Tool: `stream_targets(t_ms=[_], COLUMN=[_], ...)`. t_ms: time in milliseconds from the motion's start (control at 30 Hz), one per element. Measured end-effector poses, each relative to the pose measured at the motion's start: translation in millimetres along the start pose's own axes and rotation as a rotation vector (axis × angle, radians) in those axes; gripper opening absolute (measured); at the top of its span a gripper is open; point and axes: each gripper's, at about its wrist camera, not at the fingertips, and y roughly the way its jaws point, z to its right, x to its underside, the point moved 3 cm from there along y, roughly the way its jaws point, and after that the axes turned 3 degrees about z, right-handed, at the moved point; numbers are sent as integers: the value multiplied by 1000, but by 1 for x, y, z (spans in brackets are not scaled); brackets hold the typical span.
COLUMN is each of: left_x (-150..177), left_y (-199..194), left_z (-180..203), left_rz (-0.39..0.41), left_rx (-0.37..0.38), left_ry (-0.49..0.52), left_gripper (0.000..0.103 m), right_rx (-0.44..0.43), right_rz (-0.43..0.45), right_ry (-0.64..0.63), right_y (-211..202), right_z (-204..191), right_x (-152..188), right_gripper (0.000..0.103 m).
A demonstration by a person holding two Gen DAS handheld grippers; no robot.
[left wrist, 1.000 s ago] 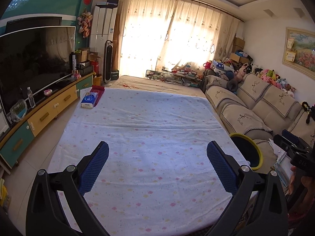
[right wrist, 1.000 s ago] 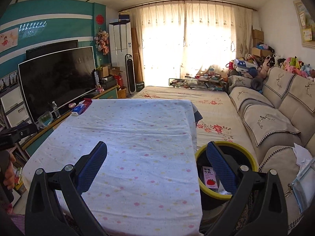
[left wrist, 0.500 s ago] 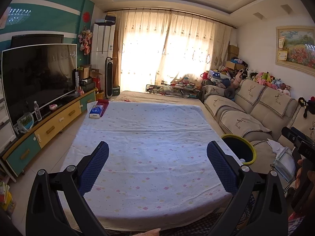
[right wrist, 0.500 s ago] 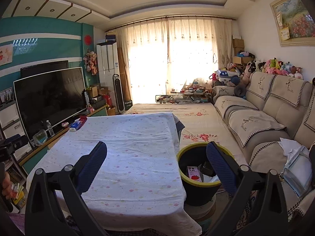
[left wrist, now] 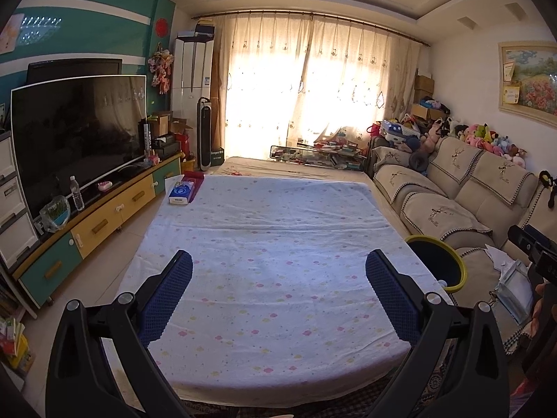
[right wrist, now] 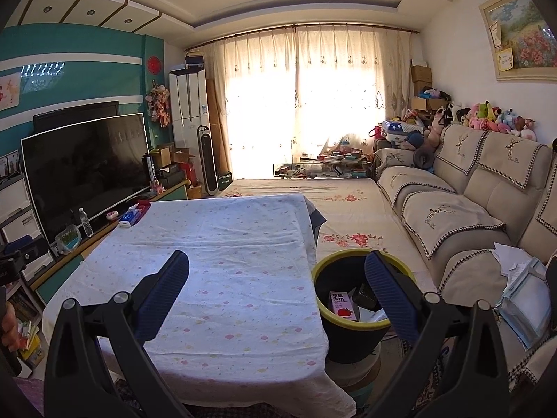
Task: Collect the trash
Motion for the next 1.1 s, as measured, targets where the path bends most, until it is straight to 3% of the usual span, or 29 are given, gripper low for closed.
stream_targets(t_ms=[1100], left_x=[2], left_y=[7], left_z=[6], left_rz=[2], left_rx=[13], left_ry=[14], left_gripper=[98], right_rx=[5], right_rz=[-26], right_ry=[15], right_y=[12], right_z=[4], right_x=[9], right_gripper=[96])
